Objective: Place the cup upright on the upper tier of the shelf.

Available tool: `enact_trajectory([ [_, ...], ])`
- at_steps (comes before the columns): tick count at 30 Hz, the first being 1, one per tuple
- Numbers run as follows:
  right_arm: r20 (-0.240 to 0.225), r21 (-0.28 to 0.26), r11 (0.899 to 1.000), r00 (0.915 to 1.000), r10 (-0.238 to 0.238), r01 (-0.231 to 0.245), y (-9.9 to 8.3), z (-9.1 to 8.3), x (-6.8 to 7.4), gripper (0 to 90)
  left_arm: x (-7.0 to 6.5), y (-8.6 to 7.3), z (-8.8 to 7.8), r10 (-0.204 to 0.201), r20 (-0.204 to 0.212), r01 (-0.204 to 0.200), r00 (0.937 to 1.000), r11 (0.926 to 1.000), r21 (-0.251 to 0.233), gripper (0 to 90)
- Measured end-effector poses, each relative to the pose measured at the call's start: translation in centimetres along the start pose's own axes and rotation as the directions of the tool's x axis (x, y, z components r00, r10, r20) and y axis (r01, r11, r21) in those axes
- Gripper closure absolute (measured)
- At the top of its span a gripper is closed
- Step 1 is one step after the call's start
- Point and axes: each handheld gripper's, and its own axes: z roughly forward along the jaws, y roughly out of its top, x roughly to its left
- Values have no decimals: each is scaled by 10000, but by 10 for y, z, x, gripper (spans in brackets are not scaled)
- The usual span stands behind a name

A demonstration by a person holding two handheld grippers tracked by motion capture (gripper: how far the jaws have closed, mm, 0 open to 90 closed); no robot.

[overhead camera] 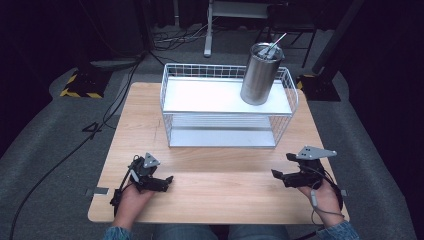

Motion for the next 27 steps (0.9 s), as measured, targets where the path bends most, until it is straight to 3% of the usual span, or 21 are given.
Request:
enact_trajectory([
  [8, -86, 7, 9997, 9997, 231, -231, -19, 15, 3, 144, 0, 0, 0, -11, -4, 11, 10000, 10000, -4, 30],
  [27, -31, 1042, 9940, 9995, 328, -323, -49, 37, 7, 144, 0, 0, 0, -20, -6, 20, 10000, 10000, -1, 30],
])
